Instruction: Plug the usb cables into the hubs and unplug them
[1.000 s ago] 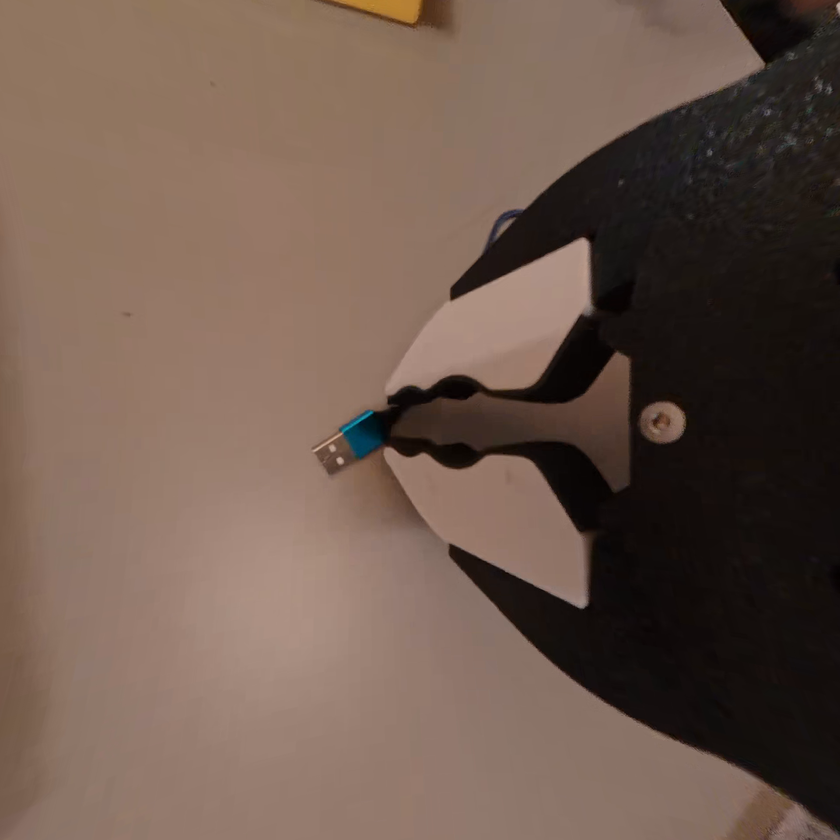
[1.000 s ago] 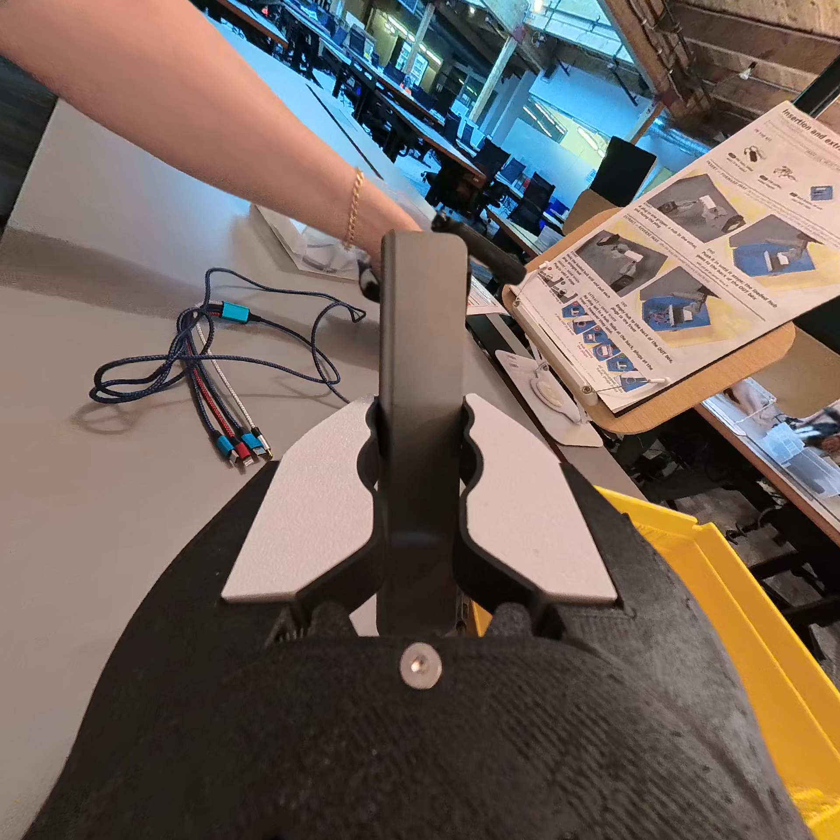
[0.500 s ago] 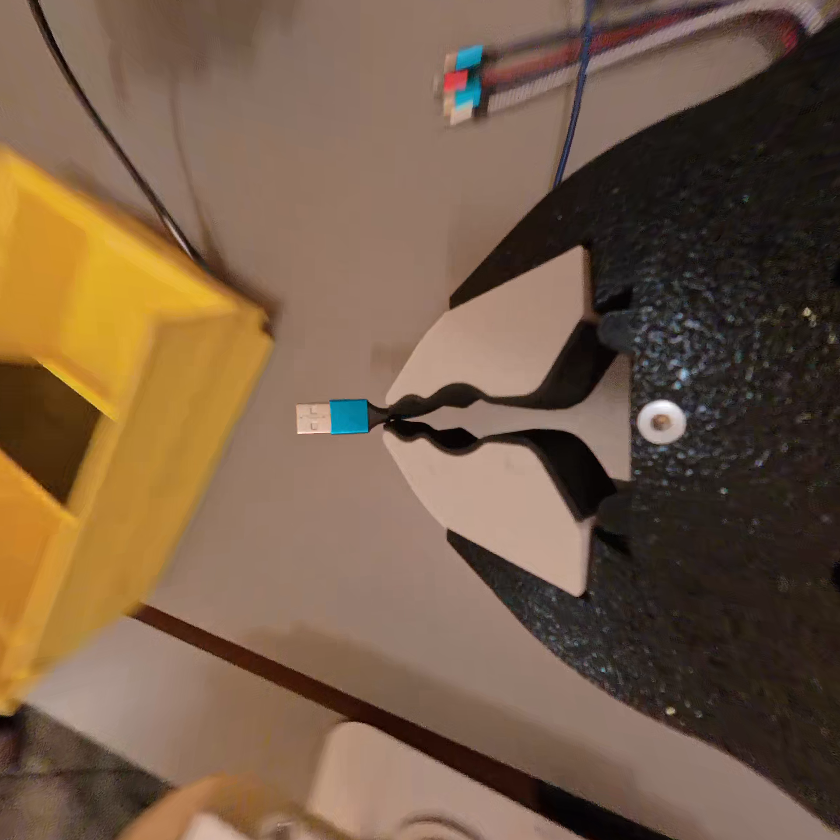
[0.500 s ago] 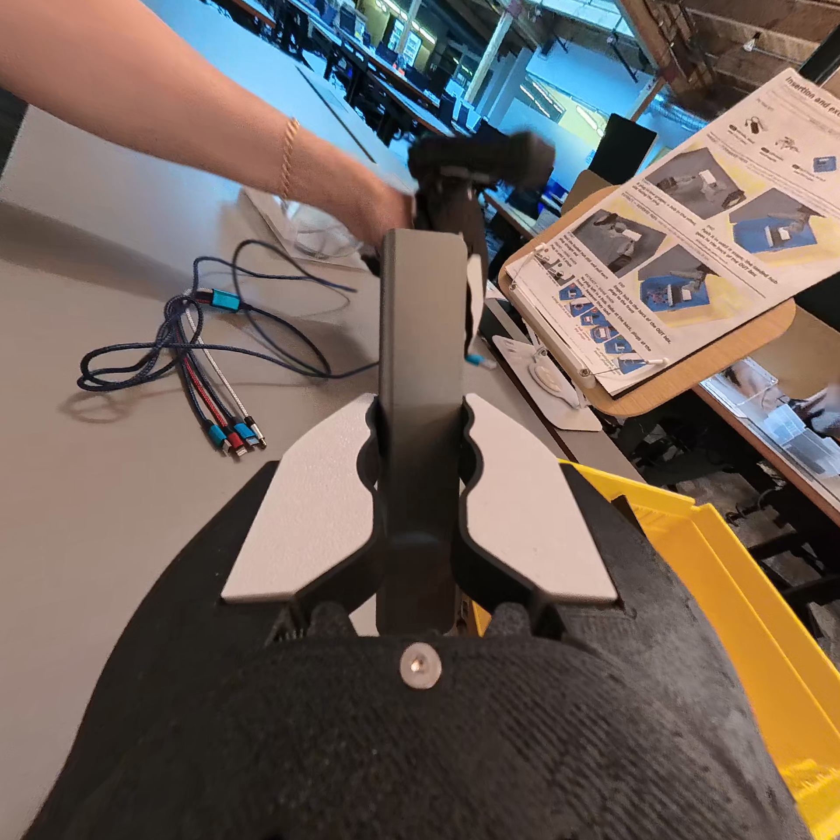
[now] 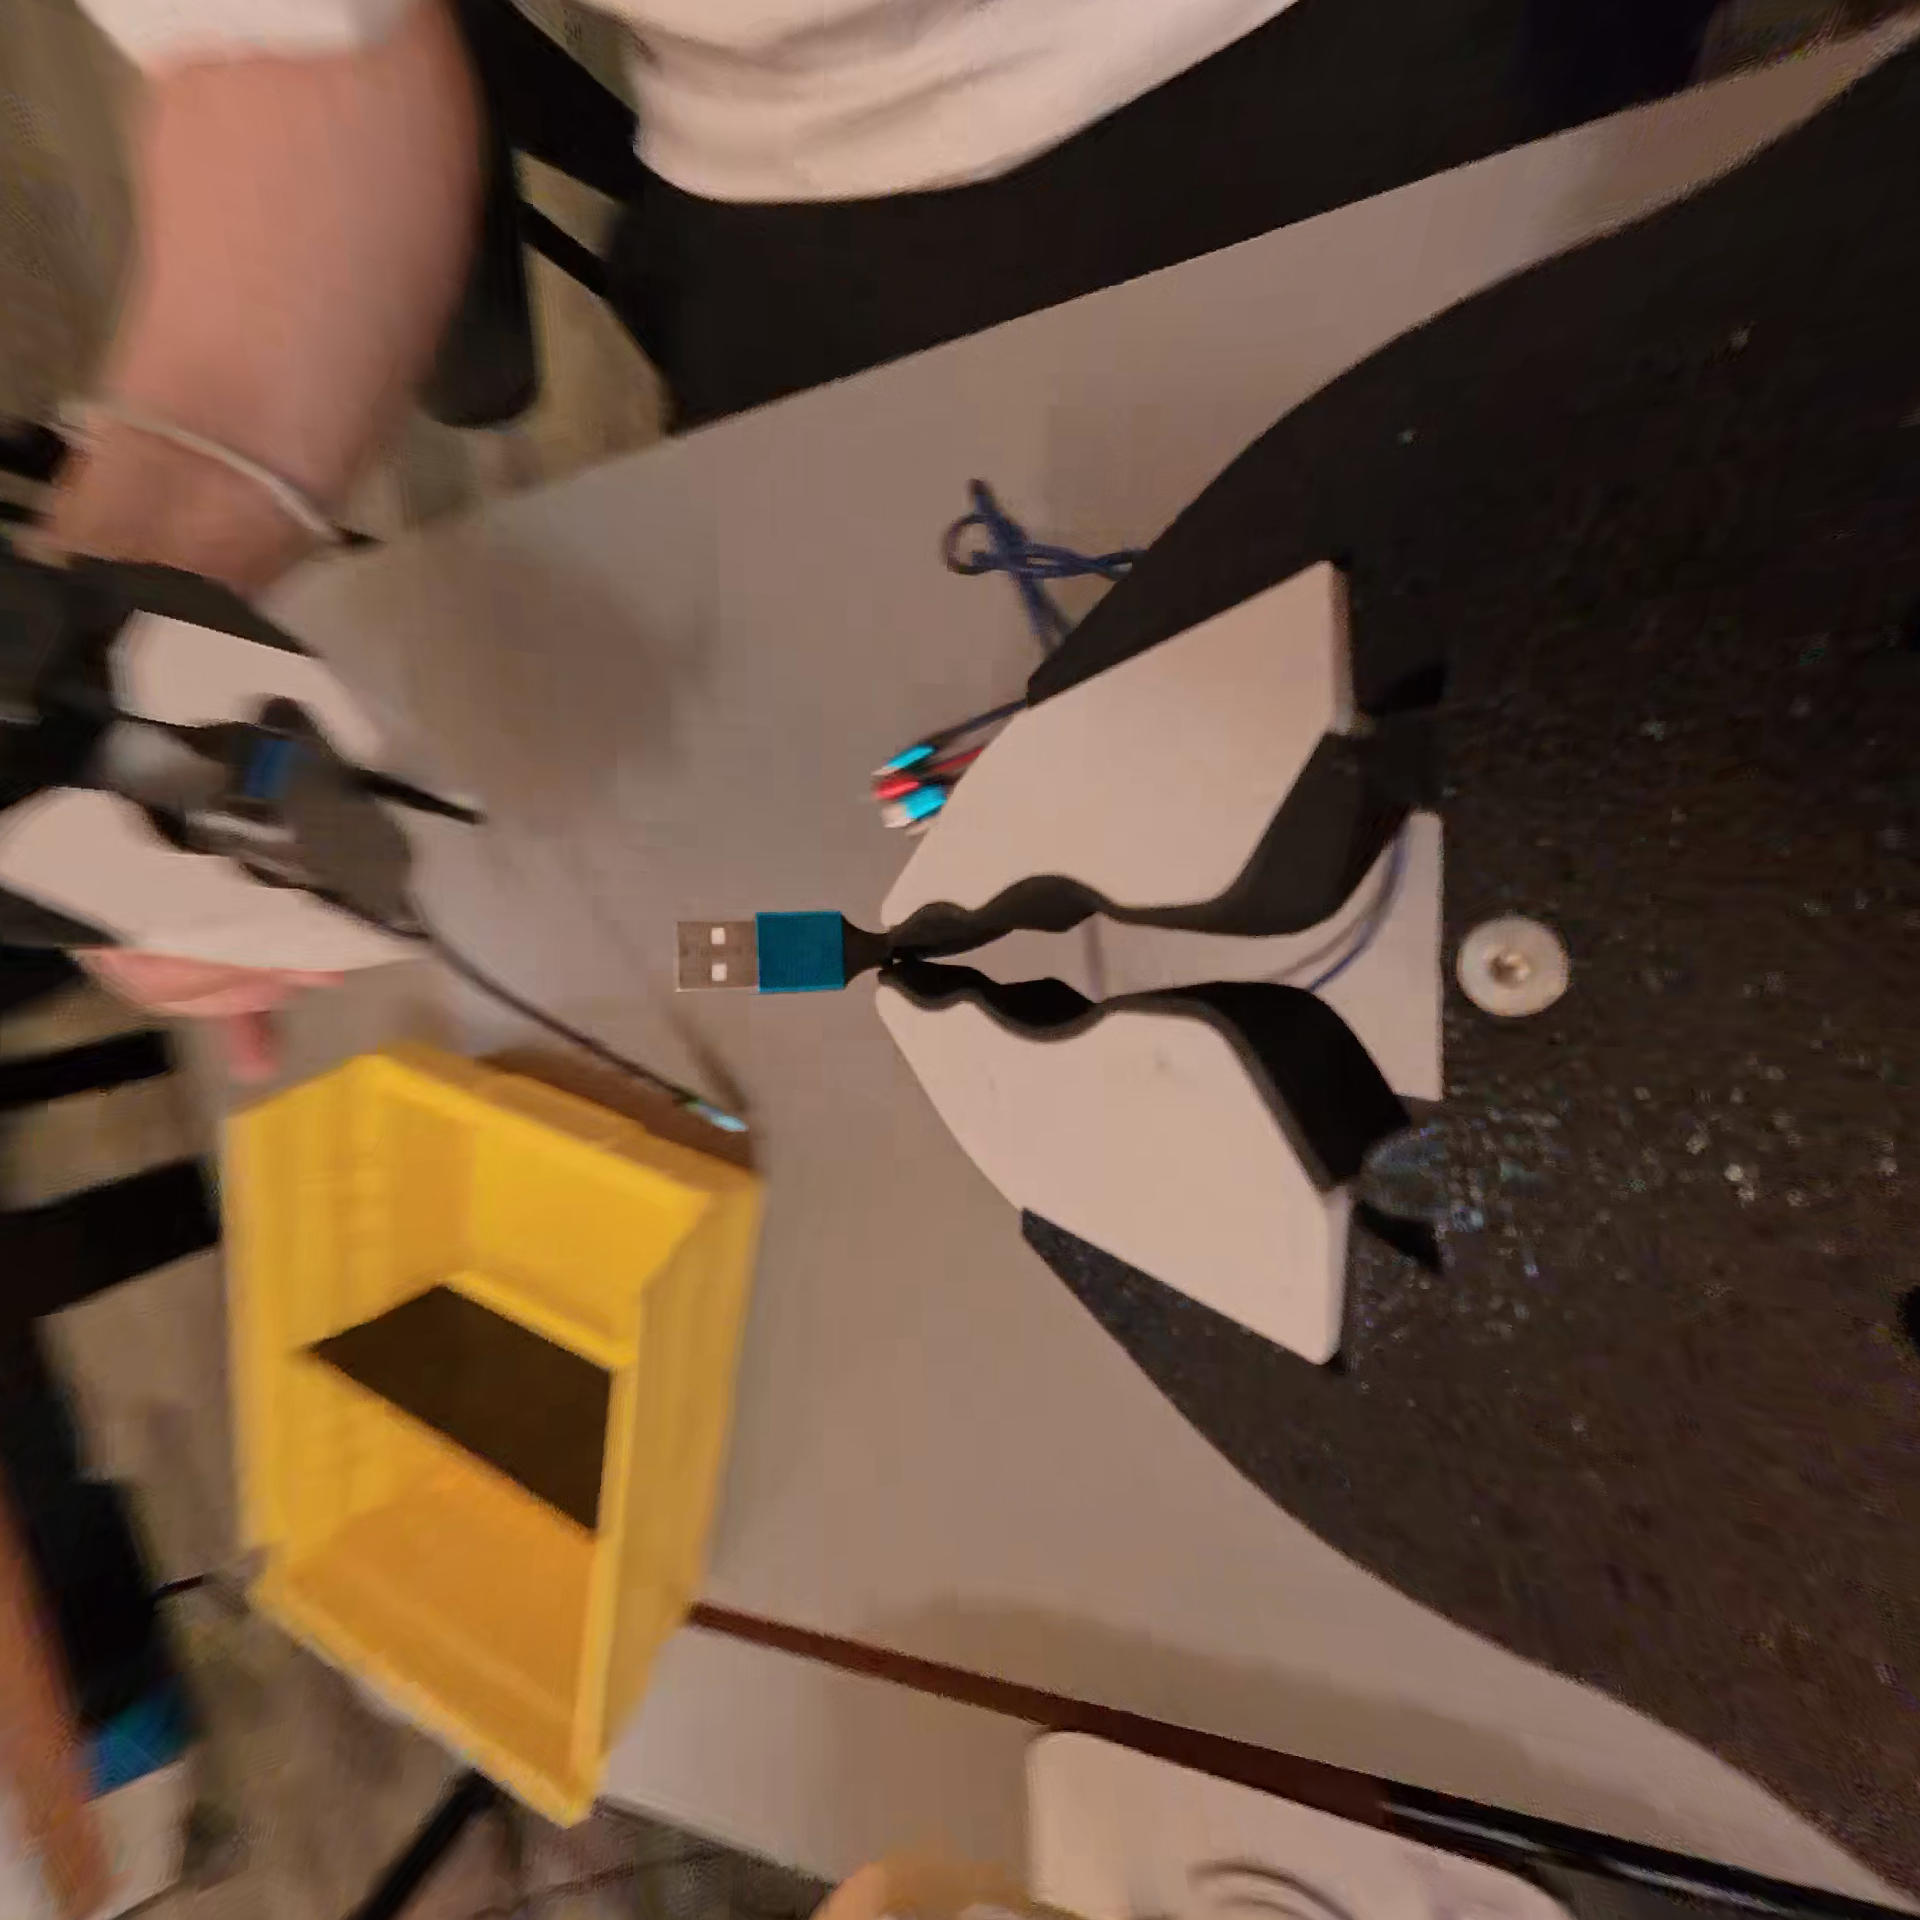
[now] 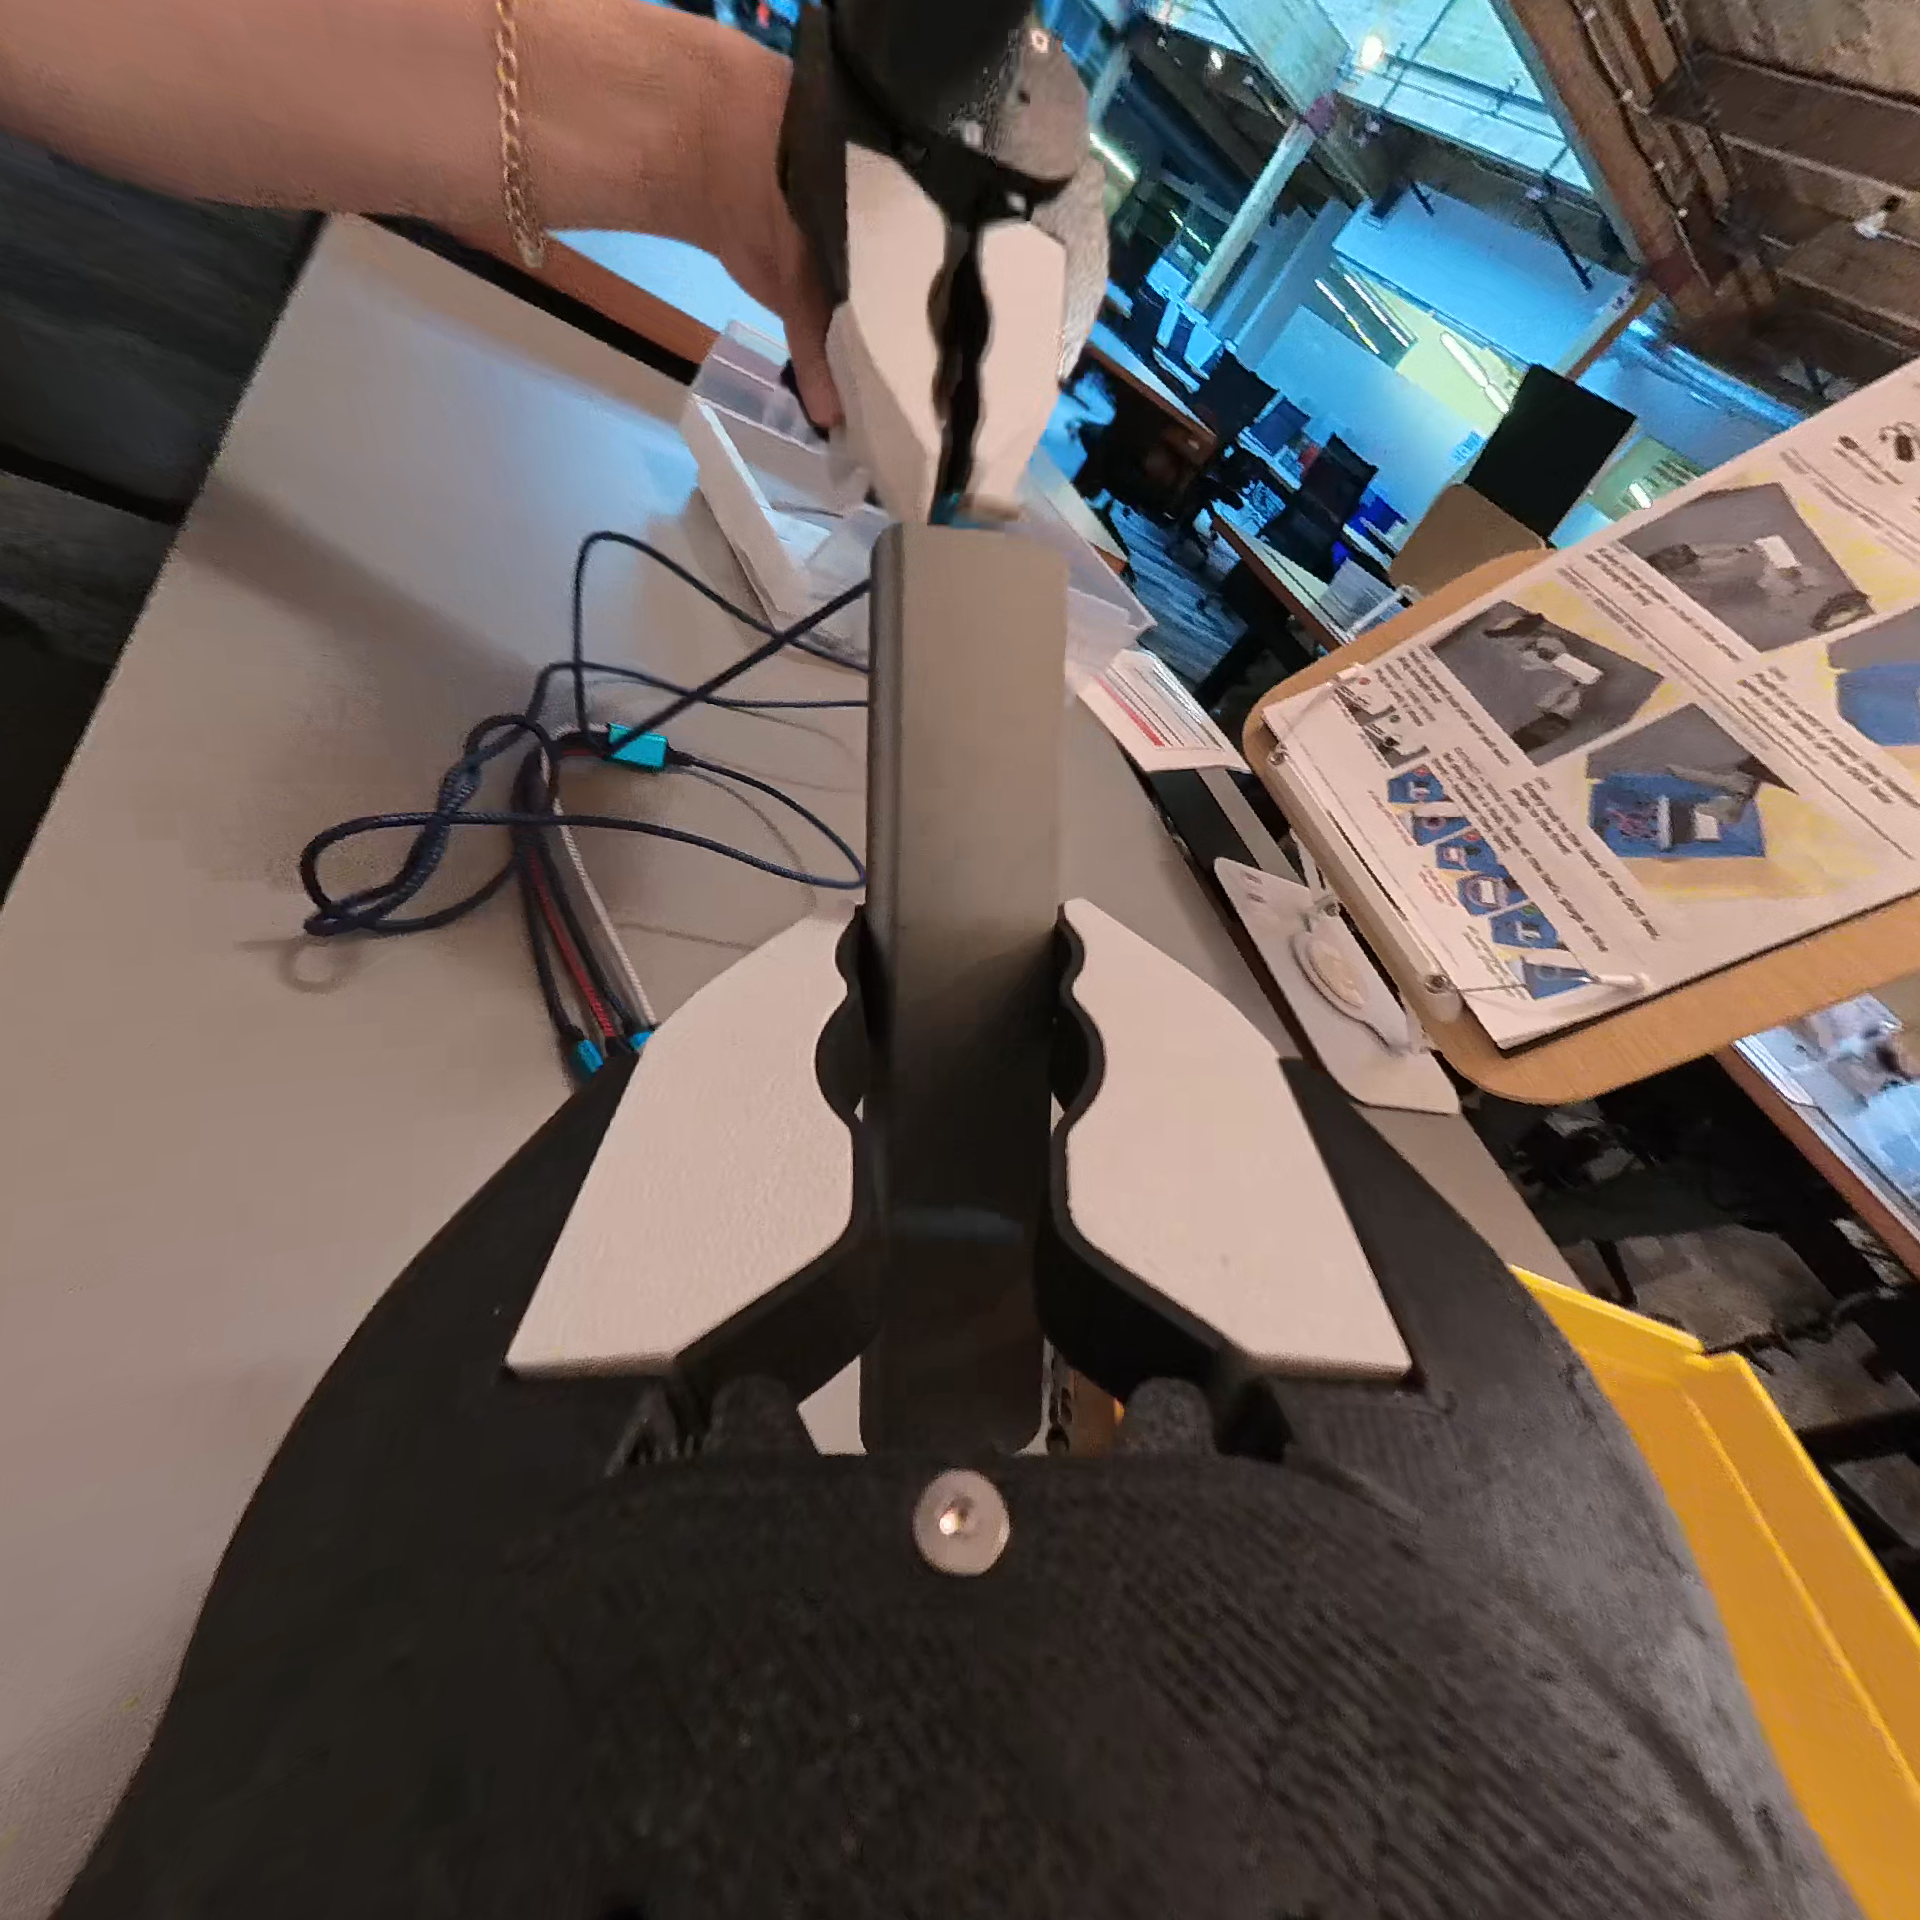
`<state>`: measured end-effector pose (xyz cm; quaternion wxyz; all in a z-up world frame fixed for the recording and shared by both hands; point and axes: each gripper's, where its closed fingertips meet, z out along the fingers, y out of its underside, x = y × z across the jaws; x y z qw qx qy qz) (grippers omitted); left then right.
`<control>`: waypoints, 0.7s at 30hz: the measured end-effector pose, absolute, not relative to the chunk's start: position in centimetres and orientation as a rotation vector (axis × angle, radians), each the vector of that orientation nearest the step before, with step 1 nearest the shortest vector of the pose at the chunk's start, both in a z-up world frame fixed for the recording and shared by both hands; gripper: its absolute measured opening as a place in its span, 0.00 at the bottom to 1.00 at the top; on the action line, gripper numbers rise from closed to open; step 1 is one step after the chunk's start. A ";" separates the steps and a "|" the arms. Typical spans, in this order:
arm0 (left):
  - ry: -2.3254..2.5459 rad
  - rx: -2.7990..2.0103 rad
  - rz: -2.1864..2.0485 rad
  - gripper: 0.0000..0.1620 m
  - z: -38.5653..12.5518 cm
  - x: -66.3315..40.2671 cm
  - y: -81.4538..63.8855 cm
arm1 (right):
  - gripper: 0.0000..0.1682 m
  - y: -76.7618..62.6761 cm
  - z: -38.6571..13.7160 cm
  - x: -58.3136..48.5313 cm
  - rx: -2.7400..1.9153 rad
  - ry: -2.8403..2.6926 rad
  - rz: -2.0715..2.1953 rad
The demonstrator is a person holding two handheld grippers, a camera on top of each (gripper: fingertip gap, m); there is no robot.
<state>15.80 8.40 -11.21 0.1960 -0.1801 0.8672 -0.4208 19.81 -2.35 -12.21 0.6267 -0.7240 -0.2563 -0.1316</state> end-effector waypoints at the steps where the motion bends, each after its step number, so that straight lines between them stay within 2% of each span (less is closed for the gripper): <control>1: 2.481 -0.545 -1.058 0.02 -12.2 15.2 8.7 | 0.19 -2.4 -12.2 19.6 -1.648 -0.592 -0.282; 4: 2.609 -0.603 -0.787 0.02 -15.0 13.0 8.8 | 0.19 -2.5 -12.2 19.3 -1.614 -0.590 -0.228; 12: 2.748 -0.833 -0.507 0.02 -24.9 12.0 7.6 | 0.19 -2.4 -14.6 20.6 -1.752 -0.584 -0.283; 16: 2.757 -0.904 -0.623 0.03 -26.8 12.6 7.3 | 0.19 -1.9 -15.6 20.9 -1.825 -0.607 -0.346; 17: 2.721 -0.953 -0.671 0.07 -26.3 13.0 7.4 | 0.19 -1.8 -15.8 20.9 -1.834 -0.614 -0.359; 19: 2.557 -1.062 -0.784 0.29 -23.8 14.7 7.6 | 0.19 -1.5 -16.0 20.9 -1.848 -0.622 -0.377; 21: 2.407 -1.135 -1.041 0.37 -20.1 15.7 5.9 | 0.19 -1.2 -15.9 20.9 -1.851 -0.627 -0.399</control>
